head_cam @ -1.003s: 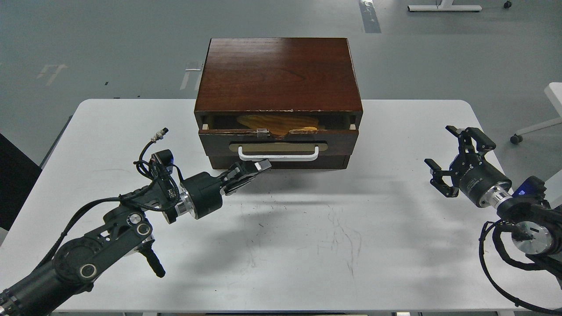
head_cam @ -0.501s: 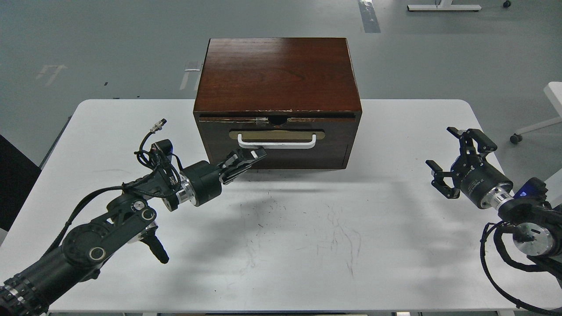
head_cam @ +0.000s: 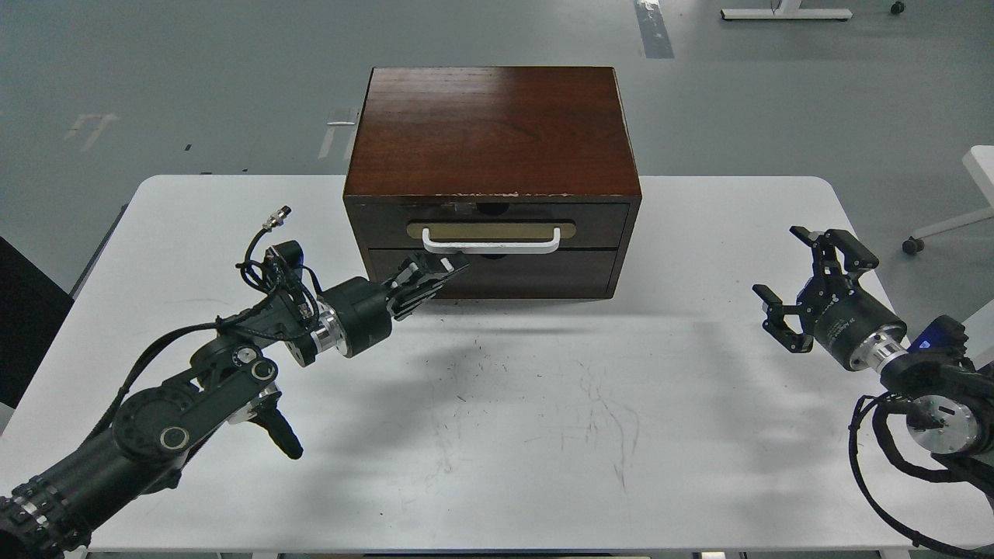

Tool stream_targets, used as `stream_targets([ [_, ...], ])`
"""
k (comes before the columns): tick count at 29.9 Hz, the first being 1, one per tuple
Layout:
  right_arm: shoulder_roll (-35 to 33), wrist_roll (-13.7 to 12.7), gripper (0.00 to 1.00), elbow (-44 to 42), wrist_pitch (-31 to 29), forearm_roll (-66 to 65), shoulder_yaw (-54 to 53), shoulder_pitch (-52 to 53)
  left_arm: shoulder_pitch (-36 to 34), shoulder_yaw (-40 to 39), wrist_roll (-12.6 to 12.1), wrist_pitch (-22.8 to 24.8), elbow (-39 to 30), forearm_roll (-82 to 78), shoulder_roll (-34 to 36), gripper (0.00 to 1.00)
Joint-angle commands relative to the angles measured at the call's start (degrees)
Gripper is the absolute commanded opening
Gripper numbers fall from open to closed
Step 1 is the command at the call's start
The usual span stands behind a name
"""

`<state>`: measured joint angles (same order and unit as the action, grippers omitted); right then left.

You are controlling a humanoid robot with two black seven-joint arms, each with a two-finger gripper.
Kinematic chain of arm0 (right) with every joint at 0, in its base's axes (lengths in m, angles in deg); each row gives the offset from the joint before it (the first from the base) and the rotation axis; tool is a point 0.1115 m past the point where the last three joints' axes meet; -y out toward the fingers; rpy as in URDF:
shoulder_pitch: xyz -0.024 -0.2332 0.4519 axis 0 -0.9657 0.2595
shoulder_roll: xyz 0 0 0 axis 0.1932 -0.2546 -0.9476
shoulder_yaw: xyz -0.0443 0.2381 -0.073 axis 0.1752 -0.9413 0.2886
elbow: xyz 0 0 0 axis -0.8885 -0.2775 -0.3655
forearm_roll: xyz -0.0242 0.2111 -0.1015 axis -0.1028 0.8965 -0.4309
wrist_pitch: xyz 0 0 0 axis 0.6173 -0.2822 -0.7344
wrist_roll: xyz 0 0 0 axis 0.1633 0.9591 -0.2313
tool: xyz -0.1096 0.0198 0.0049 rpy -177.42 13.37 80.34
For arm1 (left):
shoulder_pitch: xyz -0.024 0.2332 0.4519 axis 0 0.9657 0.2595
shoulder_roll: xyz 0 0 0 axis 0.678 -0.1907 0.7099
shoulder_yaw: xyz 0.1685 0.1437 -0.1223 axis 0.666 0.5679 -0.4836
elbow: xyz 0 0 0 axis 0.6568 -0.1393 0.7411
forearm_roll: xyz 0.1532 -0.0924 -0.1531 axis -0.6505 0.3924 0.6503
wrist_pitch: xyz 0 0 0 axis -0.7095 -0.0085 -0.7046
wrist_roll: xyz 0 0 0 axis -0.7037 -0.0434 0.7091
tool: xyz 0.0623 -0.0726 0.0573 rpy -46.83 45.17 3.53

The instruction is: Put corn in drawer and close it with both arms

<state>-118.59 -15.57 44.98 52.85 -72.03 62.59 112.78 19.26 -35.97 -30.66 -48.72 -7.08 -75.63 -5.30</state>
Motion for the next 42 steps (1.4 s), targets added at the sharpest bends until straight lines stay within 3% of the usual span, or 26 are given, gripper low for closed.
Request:
stream_targets([
  [1,0.0,0.0,0.97,0.1,0.0,0.0,0.0,0.0,0.9,0.3,0.3,2.8,-2.9,1.6,2.1,0.00],
  [5,0.0,0.0,0.97,0.0,-0.1,0.0,-0.2,0.0,3.0,0.2,0.9,4.8,-6.4,2.0,4.8,0.00],
  [7,-0.1,0.0,0.97,0.0,-0.1,0.0,-0.2,0.0,4.2,0.0,1.1,5.9,-8.8,3.8,6.8,0.11],
  [8,0.0,0.0,0.97,0.0,-0.1,0.0,-0.3,0.0,4.7,-0.1,1.4,6.7,-10.4,5.8,8.5,0.23],
  [10,-0.1,0.0,0.97,0.0,-0.1,0.0,-0.5,0.0,5.0,-0.5,1.9,7.2,-12.1,8.5,10.2,0.37],
  [11,-0.1,0.0,0.97,0.0,-0.1,0.0,-0.6,0.0,5.2,-0.7,2.6,7.8,-13.5,12.0,11.8,0.54],
  [12,-0.1,0.0,0.97,0.0,-0.2,0.0,-0.8,0.1,5.2,-1.1,3.1,7.9,-14.3,16.4,13.4,0.80],
  [13,-0.1,0.0,0.97,0.0,-0.2,0.0,-0.9,0.1,5.2,-1.3,3.3,7.9,-14.5,18.7,14.1,0.98],
  [23,-0.3,0.0,0.97,-0.2,-0.3,0.0,-2.3,0.4,5.3,-10.6,3.4,7.1,-12.1,41.4,21.2,1.00],
  [32,0.4,0.0,0.97,-2.6,0.4,0.0,-5.3,1.0,8.9,-10.6,3.3,7.2,-1.6,43.4,21.8,1.00],
  [42,7.1,0.0,1.00,-8.9,3.7,0.0,-7.7,1.0,13.6,-11.4,4.1,8.1,1.6,43.9,20.4,1.00],
])
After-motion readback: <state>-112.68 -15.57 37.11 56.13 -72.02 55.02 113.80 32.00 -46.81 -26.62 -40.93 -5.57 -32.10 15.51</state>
